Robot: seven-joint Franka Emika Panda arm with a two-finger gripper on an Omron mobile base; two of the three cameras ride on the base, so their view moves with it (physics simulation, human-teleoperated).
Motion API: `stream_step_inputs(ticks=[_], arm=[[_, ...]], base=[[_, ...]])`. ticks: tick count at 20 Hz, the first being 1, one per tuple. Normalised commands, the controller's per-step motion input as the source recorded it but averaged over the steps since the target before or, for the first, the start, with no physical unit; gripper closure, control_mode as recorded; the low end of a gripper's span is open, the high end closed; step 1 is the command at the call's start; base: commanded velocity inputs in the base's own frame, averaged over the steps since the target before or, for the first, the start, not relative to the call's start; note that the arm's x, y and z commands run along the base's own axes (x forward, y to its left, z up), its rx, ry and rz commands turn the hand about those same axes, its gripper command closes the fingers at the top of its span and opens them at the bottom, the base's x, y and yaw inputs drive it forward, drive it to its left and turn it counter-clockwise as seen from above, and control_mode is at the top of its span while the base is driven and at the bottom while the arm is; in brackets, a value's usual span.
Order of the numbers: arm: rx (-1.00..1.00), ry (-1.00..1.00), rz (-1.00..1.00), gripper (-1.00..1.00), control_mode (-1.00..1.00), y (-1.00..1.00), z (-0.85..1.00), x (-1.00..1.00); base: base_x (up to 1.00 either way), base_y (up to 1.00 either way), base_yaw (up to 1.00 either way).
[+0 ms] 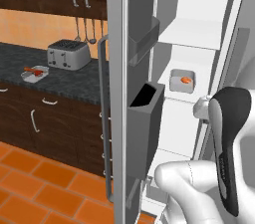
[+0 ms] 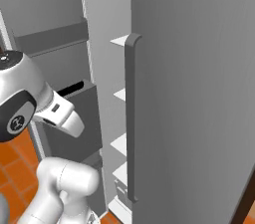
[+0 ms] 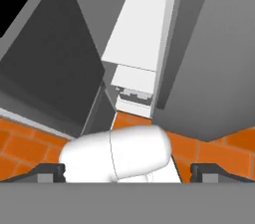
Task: Take the meat container that has the shrimp and place it on the second highest rack of the freezer. Then take the vegetable container that has the bell pepper and carrot and place it on the highest rack of the freezer.
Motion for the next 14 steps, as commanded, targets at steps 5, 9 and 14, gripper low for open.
stream_step_inputs(ticks=[5,9,14], arm=[[-0.02,0.0,0.13,-1.0,-1.0,0.03,0.07,-0.18],[-0.03,0.0,0.04,-1.0,-1.0,0.01,0.11,-0.01],[-0.06,0.0,0.12,-1.0,-1.0,0.0,0.03,-0.08]], base=[[0.0,0.0,0.0],[0.0,0.0,0.0],[0.0,0.0,0.0]])
